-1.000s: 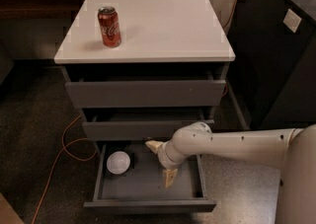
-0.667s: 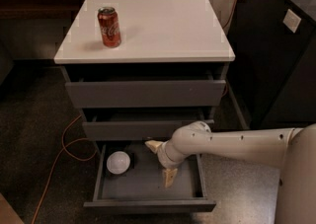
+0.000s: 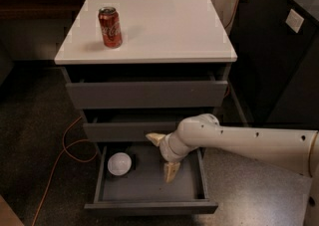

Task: Place coke can into bottom drawer

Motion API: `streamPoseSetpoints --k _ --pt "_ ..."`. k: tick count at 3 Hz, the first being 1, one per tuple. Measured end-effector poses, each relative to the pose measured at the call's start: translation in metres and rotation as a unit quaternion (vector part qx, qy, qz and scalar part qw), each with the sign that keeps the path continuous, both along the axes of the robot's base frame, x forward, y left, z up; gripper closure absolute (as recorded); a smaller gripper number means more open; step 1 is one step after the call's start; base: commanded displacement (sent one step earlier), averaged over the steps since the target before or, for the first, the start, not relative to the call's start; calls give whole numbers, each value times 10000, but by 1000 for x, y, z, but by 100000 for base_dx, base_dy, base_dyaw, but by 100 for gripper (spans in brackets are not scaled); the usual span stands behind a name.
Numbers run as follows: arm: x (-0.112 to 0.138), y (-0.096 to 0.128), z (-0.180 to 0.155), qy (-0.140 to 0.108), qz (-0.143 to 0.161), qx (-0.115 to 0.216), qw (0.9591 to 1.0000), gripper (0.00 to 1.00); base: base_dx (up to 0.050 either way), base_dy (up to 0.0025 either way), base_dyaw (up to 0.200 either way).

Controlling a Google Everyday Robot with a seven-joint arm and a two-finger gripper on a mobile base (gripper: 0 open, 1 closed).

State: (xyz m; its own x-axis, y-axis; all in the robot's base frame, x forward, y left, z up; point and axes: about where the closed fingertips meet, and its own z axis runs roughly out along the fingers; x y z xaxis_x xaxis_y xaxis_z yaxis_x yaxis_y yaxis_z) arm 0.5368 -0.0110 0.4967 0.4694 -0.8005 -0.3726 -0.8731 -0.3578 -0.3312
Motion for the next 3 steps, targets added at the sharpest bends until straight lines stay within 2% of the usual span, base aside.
streamPoseSetpoints --k 3 --pt "26 -3 119 124 60 395 9991 0 0 0 0"
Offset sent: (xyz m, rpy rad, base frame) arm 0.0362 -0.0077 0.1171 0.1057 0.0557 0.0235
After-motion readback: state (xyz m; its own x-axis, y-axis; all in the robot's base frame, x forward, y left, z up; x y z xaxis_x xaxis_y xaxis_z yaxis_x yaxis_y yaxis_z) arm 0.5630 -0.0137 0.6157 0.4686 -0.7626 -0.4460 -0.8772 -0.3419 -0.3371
